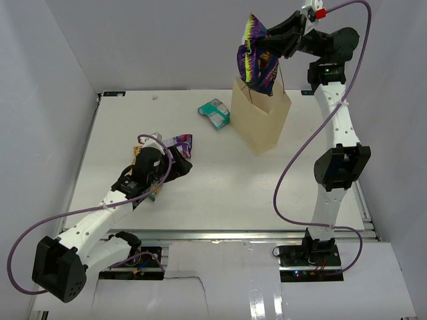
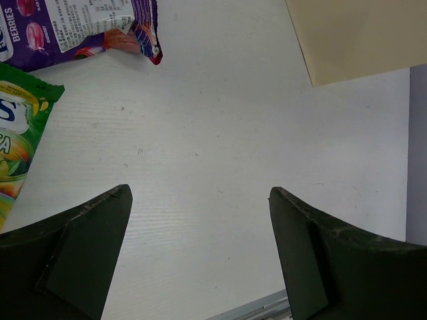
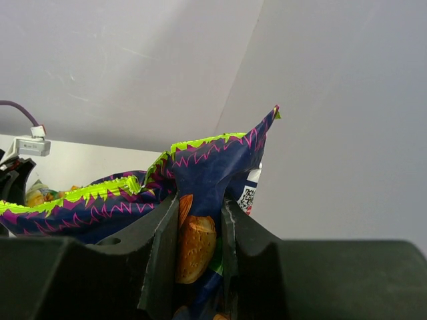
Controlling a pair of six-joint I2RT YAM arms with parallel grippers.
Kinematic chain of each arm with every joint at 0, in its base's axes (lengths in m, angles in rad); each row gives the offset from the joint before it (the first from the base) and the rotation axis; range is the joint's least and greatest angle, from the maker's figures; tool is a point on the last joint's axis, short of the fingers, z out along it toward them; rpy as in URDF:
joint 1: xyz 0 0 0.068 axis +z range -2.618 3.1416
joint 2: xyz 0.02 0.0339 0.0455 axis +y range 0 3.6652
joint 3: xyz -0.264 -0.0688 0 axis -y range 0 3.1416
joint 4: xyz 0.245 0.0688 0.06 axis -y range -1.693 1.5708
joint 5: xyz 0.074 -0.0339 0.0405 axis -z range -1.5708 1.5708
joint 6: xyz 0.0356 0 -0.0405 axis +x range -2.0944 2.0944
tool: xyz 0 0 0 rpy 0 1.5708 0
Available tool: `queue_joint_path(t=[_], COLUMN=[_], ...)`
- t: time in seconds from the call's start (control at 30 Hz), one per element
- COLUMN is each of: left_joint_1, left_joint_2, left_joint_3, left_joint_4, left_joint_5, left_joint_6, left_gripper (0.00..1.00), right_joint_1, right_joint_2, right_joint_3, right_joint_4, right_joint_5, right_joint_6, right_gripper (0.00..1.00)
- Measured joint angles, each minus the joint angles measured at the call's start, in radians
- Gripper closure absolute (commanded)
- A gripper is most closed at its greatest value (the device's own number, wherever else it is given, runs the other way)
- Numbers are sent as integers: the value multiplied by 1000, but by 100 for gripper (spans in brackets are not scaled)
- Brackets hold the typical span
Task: Place the snacks into the paper bag
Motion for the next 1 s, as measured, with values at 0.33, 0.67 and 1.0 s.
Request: queue_joint_path(t=[0.33, 0.67, 1.0], left_joint_1=[0, 0, 0], left_joint_2=[33, 2, 11], left_joint_3=[8, 8, 8], left_joint_4=[8, 7, 8], left_joint_5=[26, 26, 26], left_joint_6=[8, 2, 0], left_gripper=[6, 6, 6], right_joint_1=[-18, -27, -35], right_joint_2=[2, 56, 63], right_joint_3=[-48, -179, -330], right_joint_4=[220, 468, 589], right_joint_5=[-25, -38, -57], right_joint_6=[131, 226, 310], right_gripper=[92, 92, 81])
